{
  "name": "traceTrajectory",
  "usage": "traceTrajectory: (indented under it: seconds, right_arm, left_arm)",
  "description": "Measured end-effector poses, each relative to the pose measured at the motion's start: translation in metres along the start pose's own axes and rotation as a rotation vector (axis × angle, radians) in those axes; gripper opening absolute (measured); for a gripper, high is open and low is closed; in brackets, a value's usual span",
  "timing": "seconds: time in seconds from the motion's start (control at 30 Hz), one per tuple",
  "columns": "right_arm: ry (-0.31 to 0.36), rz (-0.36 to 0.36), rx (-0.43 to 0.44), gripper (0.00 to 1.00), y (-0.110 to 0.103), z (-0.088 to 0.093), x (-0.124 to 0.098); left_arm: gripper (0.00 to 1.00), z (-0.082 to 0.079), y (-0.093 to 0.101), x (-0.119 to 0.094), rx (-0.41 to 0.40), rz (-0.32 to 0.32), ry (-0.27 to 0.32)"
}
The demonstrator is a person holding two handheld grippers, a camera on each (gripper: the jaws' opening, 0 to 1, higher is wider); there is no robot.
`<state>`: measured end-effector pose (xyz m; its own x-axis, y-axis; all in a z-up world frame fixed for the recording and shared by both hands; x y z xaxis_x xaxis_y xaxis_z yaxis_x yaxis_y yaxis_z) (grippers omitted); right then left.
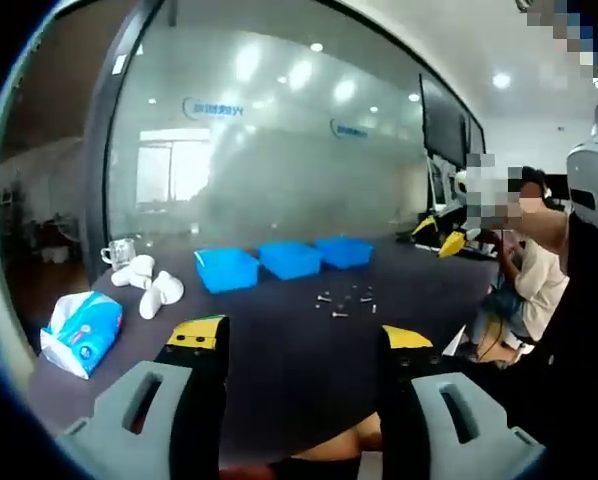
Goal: Sort the screws, nuts, and washers into the corresponding bins
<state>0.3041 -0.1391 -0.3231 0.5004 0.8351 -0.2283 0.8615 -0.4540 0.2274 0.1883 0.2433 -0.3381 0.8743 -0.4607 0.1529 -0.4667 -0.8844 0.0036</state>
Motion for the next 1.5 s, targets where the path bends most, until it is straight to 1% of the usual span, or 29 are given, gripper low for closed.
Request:
traceTrajectory:
  seconds: [0.03, 0.07, 0.13, 0.17, 0.2, 0.23, 0.27, 0.37, 0.4, 0.47, 0.53, 0.6, 0.63, 0.67, 0.77, 0.87, 0.97, 1.07, 1.13, 1.23, 1.33, 1.47, 1.5]
  right_arm:
    - [0.007, 0.009, 0.0, 0.51, 0.0, -0.001, -0.001]
    - [0.022, 0.037, 0.002, 0.51, 0.002, -0.002, -0.003]
    - [0.065, 0.118, 0.017, 0.51, 0.006, -0.006, -0.01]
    - [0.098, 0.169, 0.032, 0.51, 0.009, -0.008, -0.015]
    - [0.126, 0.239, 0.05, 0.52, 0.013, -0.01, -0.022]
    - [0.144, 0.295, 0.053, 0.54, 0.016, -0.011, -0.027]
    - [0.173, 0.366, 0.049, 0.54, 0.02, -0.014, -0.036]
    - [0.259, 0.543, 0.045, 0.54, 0.026, -0.025, -0.067]
    - [0.288, 0.563, 0.062, 0.54, 0.026, -0.027, -0.073]
    - [0.324, 0.62, 0.109, 0.55, 0.026, -0.028, -0.086]
    - [0.34, 0.652, 0.105, 0.55, 0.025, -0.028, -0.096]
    - [0.363, 0.713, 0.09, 0.55, 0.026, -0.027, -0.105]
    - [0.374, 0.728, 0.09, 0.55, 0.026, -0.027, -0.107]
    - [0.371, 0.723, 0.098, 0.55, 0.025, -0.025, -0.108]
    - [0.375, 0.74, 0.119, 0.56, 0.027, -0.021, -0.109]
    - [0.363, 0.713, 0.125, 0.56, 0.027, -0.019, -0.103]
    - [0.33, 0.626, 0.134, 0.56, 0.026, -0.018, -0.092]
    - [0.312, 0.549, 0.167, 0.55, 0.028, -0.017, -0.083]
    - [0.286, 0.499, 0.183, 0.55, 0.031, -0.015, -0.075]
    - [0.258, 0.421, 0.193, 0.55, 0.034, -0.015, -0.064]
    - [0.221, 0.345, 0.171, 0.54, 0.034, -0.014, -0.052]
    - [0.186, 0.259, 0.167, 0.54, 0.034, -0.014, -0.038]
    - [0.174, 0.228, 0.166, 0.54, 0.033, -0.013, -0.035]
  left_arm:
    - [0.58, 0.0, 0.0, 0.0, -0.002, -0.002, 0.004]
    - [0.58, -0.001, -0.001, 0.0, -0.002, -0.009, 0.01]
    - [0.57, -0.004, -0.005, -0.001, -0.001, -0.043, 0.034]
    - [0.58, -0.008, -0.008, -0.001, 0.002, -0.069, 0.057]
    - [0.58, -0.012, -0.012, -0.002, -0.001, -0.101, 0.087]
    - [0.58, -0.016, -0.016, -0.003, -0.003, -0.125, 0.106]
    - [0.58, -0.017, -0.019, -0.004, -0.003, -0.139, 0.114]
    - [0.58, -0.024, -0.03, -0.005, 0.012, -0.196, 0.142]
    - [0.58, -0.026, -0.032, -0.005, 0.022, -0.204, 0.144]
    - [0.58, -0.028, -0.036, -0.003, 0.059, -0.216, 0.137]
    - [0.58, -0.03, -0.035, 0.0, 0.069, -0.211, 0.136]
    - [0.58, -0.032, -0.032, 0.002, 0.068, -0.2, 0.143]
    - [0.59, -0.033, -0.03, 0.004, 0.069, -0.196, 0.146]
    - [0.59, -0.034, -0.029, 0.005, 0.07, -0.193, 0.148]
    - [0.59, -0.036, -0.028, 0.007, 0.072, -0.184, 0.151]
    - [0.59, -0.039, -0.028, 0.008, 0.075, -0.177, 0.157]
    - [0.59, -0.04, -0.028, 0.008, 0.068, -0.153, 0.149]
    - [0.59, -0.038, -0.025, 0.009, 0.048, -0.116, 0.133]
    - [0.59, -0.037, -0.023, 0.01, 0.045, -0.095, 0.126]
    - [0.59, -0.036, -0.022, 0.01, 0.042, -0.086, 0.119]
    - [0.59, -0.034, -0.024, 0.01, 0.04, -0.084, 0.113]
    - [0.59, -0.033, -0.026, 0.01, 0.036, -0.086, 0.108]
    - [0.59, -0.033, -0.027, 0.01, 0.036, -0.084, 0.106]
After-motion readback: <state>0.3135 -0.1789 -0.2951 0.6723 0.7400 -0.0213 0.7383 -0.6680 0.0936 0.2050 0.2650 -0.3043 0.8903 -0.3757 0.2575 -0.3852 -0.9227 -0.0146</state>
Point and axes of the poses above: the point that each gripper's makers call its tool centre point, and the gripper's own axes: x roughly forward along the fingers, y roughly to its right, z roughly out of its underside, the point moved 6 cm from there along -x, roughly backward along the fingers, and after that the axes turned 15 degrees about y, right-handed, at the moved point
